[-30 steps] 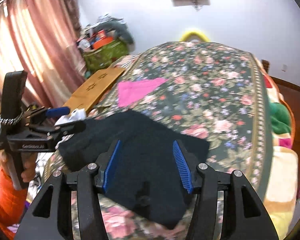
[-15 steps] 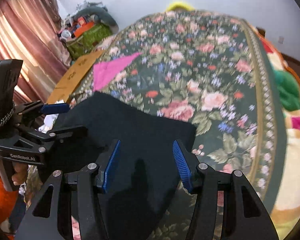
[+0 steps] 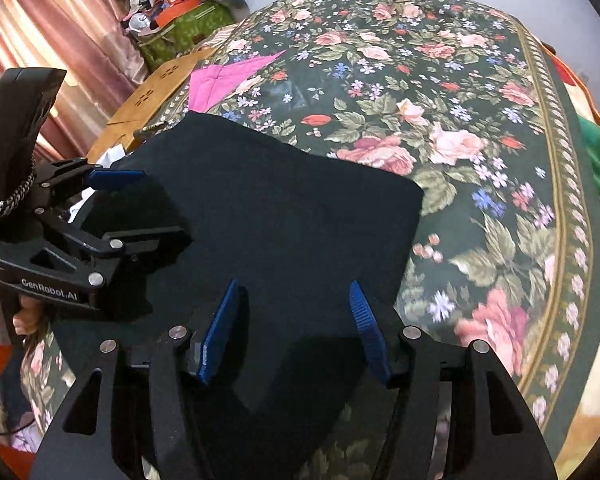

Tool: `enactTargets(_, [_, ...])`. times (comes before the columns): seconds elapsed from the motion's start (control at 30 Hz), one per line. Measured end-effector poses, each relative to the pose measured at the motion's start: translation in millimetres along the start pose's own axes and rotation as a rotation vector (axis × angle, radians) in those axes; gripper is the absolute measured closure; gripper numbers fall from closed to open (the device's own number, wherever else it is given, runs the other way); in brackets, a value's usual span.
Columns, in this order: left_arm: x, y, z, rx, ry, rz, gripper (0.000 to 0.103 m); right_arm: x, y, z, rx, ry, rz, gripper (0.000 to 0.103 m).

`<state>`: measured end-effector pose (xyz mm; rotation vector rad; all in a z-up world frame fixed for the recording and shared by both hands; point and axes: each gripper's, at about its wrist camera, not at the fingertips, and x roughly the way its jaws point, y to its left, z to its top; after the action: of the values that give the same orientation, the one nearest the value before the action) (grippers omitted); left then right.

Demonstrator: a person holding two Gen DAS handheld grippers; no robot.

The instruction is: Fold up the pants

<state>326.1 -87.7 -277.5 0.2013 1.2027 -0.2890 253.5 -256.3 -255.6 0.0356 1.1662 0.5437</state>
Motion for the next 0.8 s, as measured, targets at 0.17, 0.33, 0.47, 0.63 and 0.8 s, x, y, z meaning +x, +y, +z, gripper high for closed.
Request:
enactTargets(0.17, [-12,0,-13,0.015,-0.038,0.045,0.007,-13,0,-13,0.016,-0.008,-0.037,0.045])
enactTargets(0.33, [-26,11,-29,-0.018,-0.061,0.062,0.007,-22,-6,-24,0.072,-0.016,-0.041,0.045])
enactTargets(0.47, [-35,23,-42,-0.06,-0.066,0.053,0.007,-32,-6,-33,0.095,-0.024,-0.057,0.044])
enactTargets(0.63, [-50,36,-56,-0.125,-0.073,0.051,0.007,-45,-3,-40,0.098,-0.039,-0.095,0.044])
enactTargets(0.8, [-70,48,-69,-0.162,-0.114,0.081,0.007,-61,7,-37,0.07,-0.084,-0.146,0.044])
